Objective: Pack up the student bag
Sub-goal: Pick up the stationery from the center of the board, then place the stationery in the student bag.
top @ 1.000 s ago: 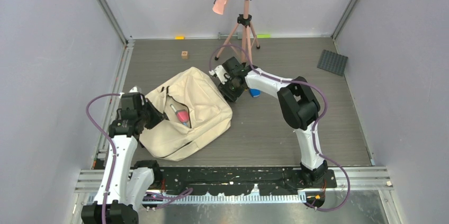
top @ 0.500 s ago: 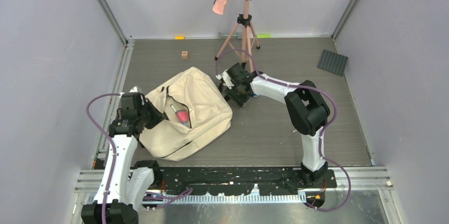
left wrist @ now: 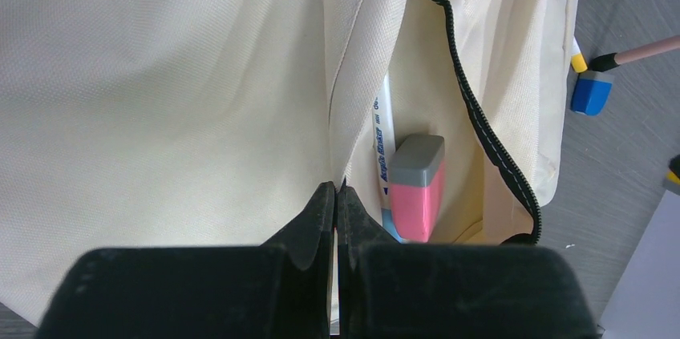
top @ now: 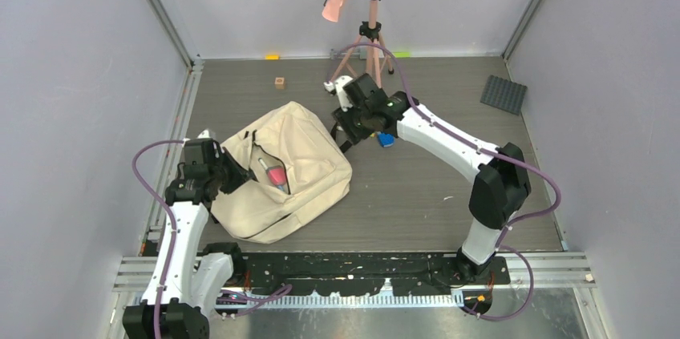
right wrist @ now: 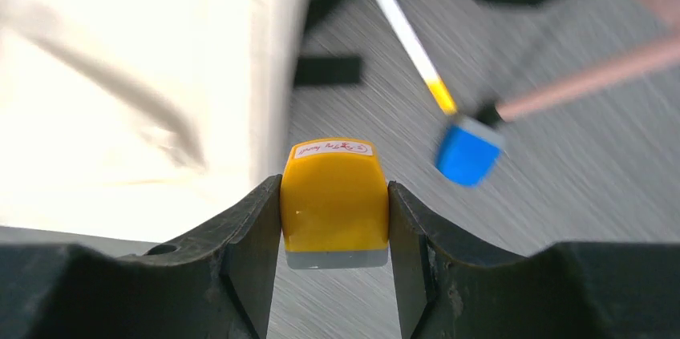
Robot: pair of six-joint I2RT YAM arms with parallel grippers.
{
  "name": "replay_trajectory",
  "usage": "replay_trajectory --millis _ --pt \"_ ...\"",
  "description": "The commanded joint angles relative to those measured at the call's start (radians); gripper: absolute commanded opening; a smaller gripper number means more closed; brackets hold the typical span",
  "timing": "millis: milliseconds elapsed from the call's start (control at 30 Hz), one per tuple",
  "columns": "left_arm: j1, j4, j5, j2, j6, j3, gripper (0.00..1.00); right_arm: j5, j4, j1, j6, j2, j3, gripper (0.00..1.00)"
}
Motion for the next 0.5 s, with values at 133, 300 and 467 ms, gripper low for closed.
replay_trajectory --millis 133,300,467 --pt "0.005 0.070 0.012 0.002 0.015 0.026 0.00 -0.164 -0.010 0.228 0.172 0.124 0.307 0.26" --pt "0.005 0.074 0.014 0.008 0.019 0.033 0.00 -0.273 -0.045 0.309 0.229 0.261 0.517 0.26" --pt "0.005 0.080 0.028 0.015 0.019 0.036 0.00 -0.332 -0.074 0.353 0.269 0.340 0.603 0.26"
